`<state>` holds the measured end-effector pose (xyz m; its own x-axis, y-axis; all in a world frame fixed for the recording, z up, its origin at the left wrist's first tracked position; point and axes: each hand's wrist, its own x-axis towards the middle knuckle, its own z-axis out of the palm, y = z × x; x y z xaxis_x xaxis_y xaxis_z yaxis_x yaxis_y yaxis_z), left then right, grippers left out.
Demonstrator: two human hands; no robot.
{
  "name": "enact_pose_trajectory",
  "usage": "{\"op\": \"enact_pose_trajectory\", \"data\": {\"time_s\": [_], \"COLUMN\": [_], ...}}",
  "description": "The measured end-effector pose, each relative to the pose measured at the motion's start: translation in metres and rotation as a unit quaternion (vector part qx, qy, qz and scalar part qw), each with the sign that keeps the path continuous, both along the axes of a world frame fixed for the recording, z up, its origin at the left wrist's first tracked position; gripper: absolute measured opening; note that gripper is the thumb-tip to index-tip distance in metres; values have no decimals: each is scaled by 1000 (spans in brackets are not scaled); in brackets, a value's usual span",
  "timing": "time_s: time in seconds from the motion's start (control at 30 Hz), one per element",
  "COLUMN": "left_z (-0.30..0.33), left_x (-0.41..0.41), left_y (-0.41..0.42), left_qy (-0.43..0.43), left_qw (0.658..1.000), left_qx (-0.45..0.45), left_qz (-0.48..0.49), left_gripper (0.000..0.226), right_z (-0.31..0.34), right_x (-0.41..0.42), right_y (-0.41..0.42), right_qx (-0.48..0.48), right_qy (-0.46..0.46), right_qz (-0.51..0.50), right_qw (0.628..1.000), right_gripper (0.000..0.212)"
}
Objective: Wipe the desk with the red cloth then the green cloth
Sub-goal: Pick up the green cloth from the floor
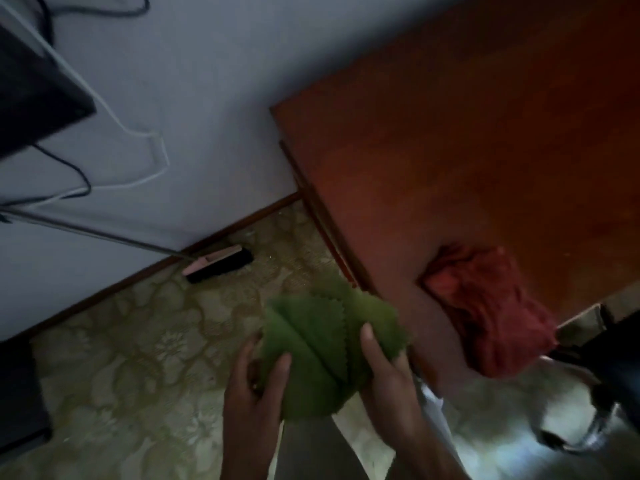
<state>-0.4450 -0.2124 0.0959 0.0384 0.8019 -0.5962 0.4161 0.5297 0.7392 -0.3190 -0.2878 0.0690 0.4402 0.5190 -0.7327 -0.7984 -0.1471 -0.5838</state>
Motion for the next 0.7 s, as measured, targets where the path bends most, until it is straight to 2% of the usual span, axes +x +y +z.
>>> {"op": "enact_pose_trajectory", "data": {"time_s": [0.13,0.23,0.33,0.4,0.5,0.57,0.63,0.67,0.7], "left_z": [43,62,73,83,88,83,71,62,55], "left_x": [77,139,191,211,208,191,173,166,162], "left_y": [-47,-85,-115,-126,-137,-138,-124,-113,-98], "left_qy": [-98,-131,-144,-181,-237,-191,-85,-51,-56], "left_qw": [994,984,985,981,968,973,982,988,996], "left_qx": [54,118,85,46,46,124,171,144,66], "left_qz": [17,-33,-42,-50,-71,-26,13,21,20], "left_gripper": [34,36,43,54,54,51,57,70,87], "right_z": [31,49,66,71,72,68,67,63,58], "right_x": [78,122,153,166,184,192,194,194,194], "right_y": [-44,-79,-102,-110,-113,-111,-102,-96,-88], "right_qx": [38,66,80,87,127,141,123,102,83], "right_qy": [-39,-22,-31,-22,17,44,53,41,30], "right_qz": [14,44,113,131,138,141,160,178,190], "right_qw": [998,997,990,987,982,979,978,978,978], "right_gripper": [66,53,34,44,78,91,98,93,80]}}
